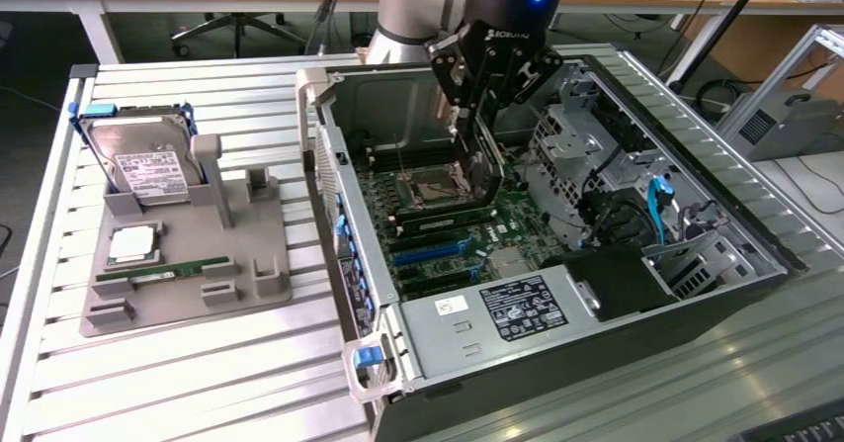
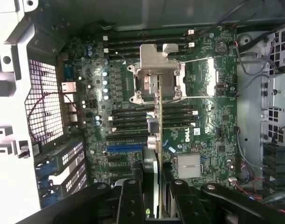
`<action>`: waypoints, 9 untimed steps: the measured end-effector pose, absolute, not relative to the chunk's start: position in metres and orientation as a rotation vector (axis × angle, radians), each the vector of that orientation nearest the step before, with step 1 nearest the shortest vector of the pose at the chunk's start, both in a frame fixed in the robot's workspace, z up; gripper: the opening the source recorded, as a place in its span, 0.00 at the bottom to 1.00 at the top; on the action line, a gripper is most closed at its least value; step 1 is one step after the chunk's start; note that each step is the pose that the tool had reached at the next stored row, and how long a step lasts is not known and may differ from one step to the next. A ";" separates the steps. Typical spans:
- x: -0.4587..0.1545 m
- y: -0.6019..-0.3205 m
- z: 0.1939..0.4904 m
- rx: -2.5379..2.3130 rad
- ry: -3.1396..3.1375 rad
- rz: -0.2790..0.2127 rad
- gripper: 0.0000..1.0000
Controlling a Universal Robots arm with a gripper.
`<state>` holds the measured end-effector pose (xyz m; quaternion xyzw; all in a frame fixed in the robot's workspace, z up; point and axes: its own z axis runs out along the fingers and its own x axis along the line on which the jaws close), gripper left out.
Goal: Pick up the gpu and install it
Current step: 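Pick up the gpu and move the gpu toward the slot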
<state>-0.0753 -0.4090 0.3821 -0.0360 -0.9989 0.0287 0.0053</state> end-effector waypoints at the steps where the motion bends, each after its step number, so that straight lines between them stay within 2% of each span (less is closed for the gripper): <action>1: -0.075 -0.409 0.382 -0.113 -3.128 0.090 0.27; 9: -0.070 -0.409 0.381 -0.113 -3.128 0.093 0.27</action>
